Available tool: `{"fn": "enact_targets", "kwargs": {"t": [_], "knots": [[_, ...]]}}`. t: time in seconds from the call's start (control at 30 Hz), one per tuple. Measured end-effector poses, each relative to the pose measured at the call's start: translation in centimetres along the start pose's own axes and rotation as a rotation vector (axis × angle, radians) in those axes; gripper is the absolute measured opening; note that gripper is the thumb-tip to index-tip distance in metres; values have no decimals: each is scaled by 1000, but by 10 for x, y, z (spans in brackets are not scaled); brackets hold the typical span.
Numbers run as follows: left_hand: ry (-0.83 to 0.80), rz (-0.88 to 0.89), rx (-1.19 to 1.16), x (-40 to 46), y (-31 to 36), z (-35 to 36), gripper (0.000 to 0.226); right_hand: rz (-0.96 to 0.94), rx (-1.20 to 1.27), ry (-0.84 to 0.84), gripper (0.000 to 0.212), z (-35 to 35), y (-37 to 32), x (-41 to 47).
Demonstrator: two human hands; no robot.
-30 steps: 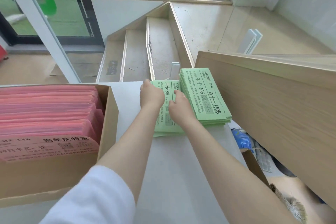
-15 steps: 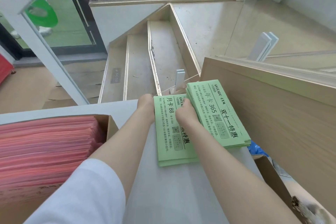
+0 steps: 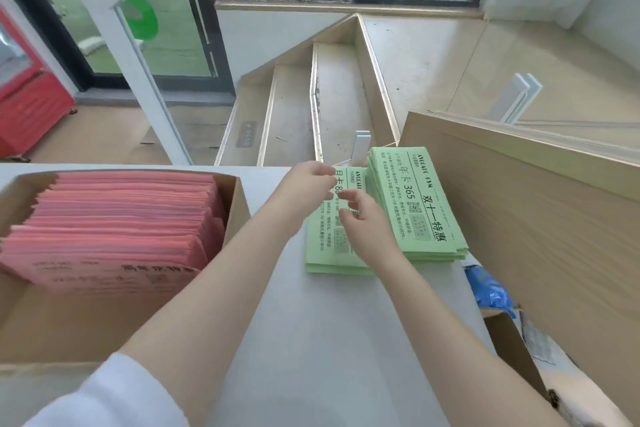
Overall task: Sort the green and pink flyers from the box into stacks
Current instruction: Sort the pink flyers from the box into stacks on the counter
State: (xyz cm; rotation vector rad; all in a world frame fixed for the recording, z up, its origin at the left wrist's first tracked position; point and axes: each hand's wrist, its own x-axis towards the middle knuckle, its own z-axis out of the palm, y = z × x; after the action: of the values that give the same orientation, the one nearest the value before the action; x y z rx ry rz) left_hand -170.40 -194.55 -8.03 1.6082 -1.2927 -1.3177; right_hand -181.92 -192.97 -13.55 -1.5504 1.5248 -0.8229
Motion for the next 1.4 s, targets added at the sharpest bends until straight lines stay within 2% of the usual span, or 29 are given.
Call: {"fn": "enact_targets", "kwargs": {"t": [0.13, 0.23, 0.3, 0.47, 0.57, 0.67, 0.83, 0.93, 1.03, 1.2, 1.4], "knots": [[71, 285, 135, -66, -18, -27, 26, -156, -70, -5, 23, 3, 2, -25], [188, 441, 401, -104, -41, -51, 28, -251, -58, -63, 23, 17, -9, -43], [206, 535, 579, -121, -56, -70, 30, -346, -58, -97, 25, 30, -21, -56], [285, 488, 690, -149, -81, -136, 33, -657, -179, -174, 23, 66, -58, -84], [318, 460, 726, -159, -94, -187, 33, -744, -275, -153, 21, 89, -84, -93], [308, 467, 793, -157, -107, -239, 32, -719, -369, -128, 25, 117, -107, -95], [224, 571, 911, -134, -126, -311, 30, -568, -540, -206, 32, 166, -139, -91], [129, 646, 940, -118, -136, -337, 29, -504, -626, -139, 35, 195, -154, -91], [33, 743, 991, -108, -146, -347, 33, -464, -800, -130, 39, 215, -165, -92], [30, 888, 1008, -99, -159, -353, 35, -394, -916, -100, 41, 226, -176, -95], [44, 951, 979, -100, -165, -351, 25, -340, -1042, -101, 23, 238, -176, -98]]}}
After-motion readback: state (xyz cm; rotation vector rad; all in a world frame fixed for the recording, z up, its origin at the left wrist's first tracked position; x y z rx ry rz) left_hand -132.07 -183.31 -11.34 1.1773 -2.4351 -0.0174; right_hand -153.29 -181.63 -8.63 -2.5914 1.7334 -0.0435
